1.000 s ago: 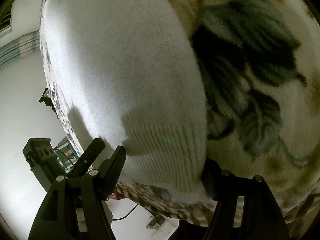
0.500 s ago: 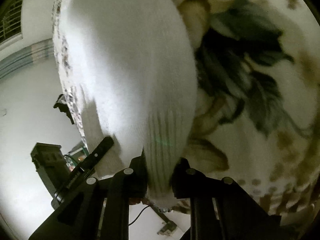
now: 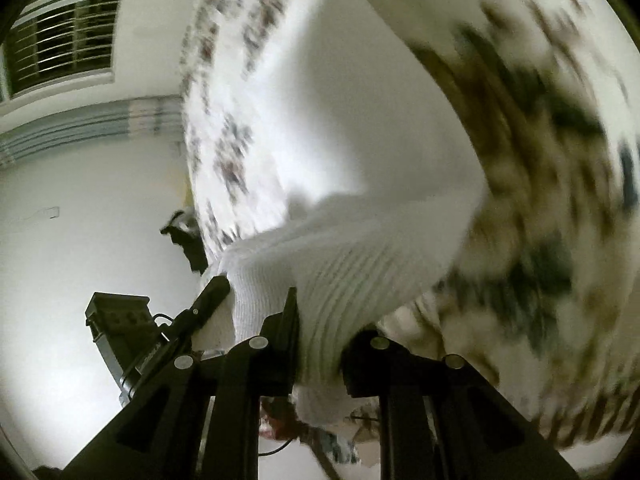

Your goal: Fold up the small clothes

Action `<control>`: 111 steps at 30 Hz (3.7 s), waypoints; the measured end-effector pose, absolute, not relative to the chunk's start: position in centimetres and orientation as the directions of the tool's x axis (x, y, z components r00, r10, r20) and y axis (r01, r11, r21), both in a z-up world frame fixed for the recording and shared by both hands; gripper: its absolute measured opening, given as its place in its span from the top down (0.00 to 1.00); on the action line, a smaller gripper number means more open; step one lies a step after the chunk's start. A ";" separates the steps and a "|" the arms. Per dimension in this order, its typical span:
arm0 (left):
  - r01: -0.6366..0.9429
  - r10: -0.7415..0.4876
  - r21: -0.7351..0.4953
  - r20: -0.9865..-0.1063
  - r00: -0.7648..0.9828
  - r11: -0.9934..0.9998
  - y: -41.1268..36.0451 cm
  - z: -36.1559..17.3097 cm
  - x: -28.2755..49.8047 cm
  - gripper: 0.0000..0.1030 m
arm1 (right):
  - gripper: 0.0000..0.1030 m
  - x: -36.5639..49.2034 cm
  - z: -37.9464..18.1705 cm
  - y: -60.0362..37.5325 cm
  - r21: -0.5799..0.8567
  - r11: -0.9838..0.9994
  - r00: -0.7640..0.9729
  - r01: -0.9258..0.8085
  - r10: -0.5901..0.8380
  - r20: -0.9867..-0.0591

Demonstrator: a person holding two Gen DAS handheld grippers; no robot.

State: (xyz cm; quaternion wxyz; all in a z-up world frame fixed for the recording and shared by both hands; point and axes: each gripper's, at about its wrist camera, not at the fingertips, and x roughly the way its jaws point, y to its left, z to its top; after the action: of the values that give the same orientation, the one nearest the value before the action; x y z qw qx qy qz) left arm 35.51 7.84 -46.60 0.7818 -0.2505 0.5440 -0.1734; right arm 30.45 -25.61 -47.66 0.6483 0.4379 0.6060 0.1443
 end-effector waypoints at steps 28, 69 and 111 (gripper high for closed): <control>0.100 -0.378 -0.370 -0.835 0.401 0.924 7.0 -51.2 59.0 0.42 | 0.41 57.6 -50.3 -32.4 0.489 0.834 0.237 0.257 0.436 -0.868; 0.196 -0.289 -0.233 -0.894 0.343 0.953 4.6 -54.1 62.5 0.98 | 0.96 60.9 -49.7 -28.3 0.198 0.974 0.261 0.109 0.165 -0.951; -0.068 -0.472 -0.527 -0.805 0.360 0.847 12.2 -55.7 56.8 0.95 | 0.94 55.1 -53.9 -34.1 0.537 0.762 0.244 0.363 0.478 -0.843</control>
State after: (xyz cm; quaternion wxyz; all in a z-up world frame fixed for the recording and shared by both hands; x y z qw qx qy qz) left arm 56.79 12.15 -55.67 0.7874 -0.2448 0.5511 -0.1281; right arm 55.15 -34.14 -53.93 0.7103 0.3428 0.6134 0.0408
